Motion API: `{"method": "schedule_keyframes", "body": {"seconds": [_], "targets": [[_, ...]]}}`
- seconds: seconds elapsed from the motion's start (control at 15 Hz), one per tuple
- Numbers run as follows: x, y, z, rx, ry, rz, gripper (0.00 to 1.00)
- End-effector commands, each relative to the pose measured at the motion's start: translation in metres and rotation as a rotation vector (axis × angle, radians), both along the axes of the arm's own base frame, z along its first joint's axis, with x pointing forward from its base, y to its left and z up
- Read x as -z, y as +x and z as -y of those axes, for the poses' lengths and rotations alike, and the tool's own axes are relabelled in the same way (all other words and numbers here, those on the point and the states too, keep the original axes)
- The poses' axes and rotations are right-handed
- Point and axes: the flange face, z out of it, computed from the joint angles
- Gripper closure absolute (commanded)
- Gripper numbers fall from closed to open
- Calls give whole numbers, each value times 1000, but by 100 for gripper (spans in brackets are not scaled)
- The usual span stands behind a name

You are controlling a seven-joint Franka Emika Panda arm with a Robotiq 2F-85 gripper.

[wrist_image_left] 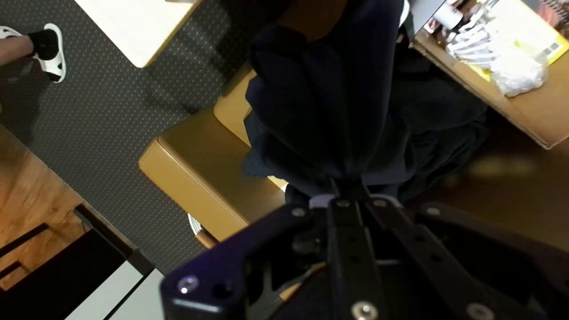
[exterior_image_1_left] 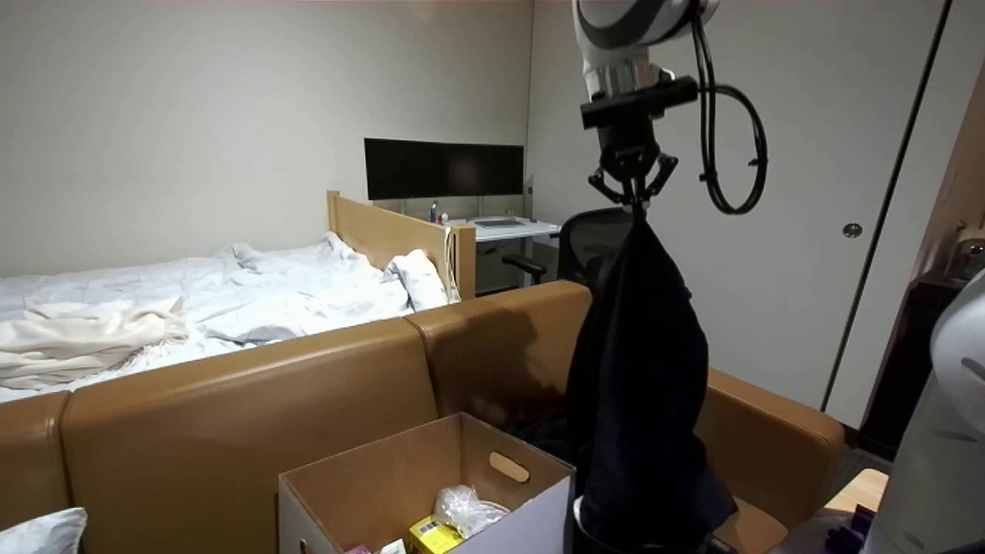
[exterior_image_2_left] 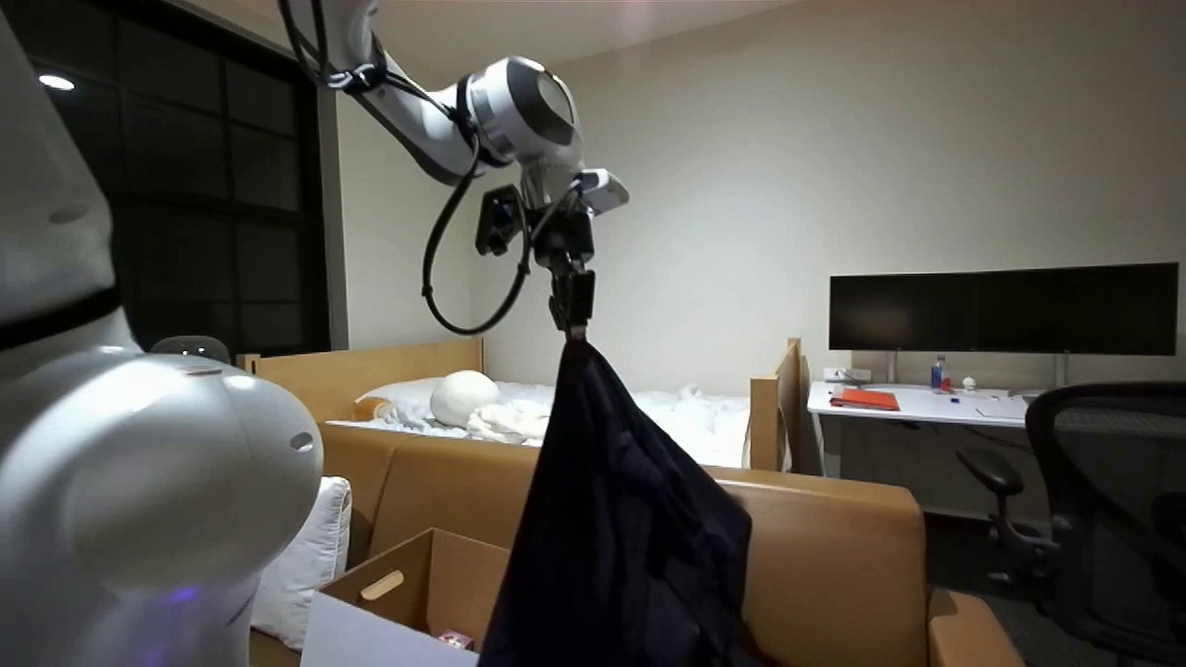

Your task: Pick up the black cloth from the sofa and put it in the box

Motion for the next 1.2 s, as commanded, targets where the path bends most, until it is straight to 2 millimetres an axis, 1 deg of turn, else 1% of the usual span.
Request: {"method": "schedule_keyframes", "body": {"seconds": [0.0,0.2,0.27,0.4,0.53,0.67,0.8,0.93,1.0,1.07,1.13], "targets": [[-78,-18,-31,-21,42,17,100],[-125,-25,-52,-29,37,36,100],[-136,-26,-58,-38,35,38,100],[-154,-23,-73,-57,31,44,100],[-163,-12,-86,-67,22,44,100],[-169,1,-104,-92,25,45,100],[-170,18,-126,-110,21,42,100],[-164,42,-154,-143,14,36,100],[-157,58,-167,-156,10,25,100],[-152,67,-179,-156,1,20,100],[-151,75,-194,-161,-2,12,100]]}}
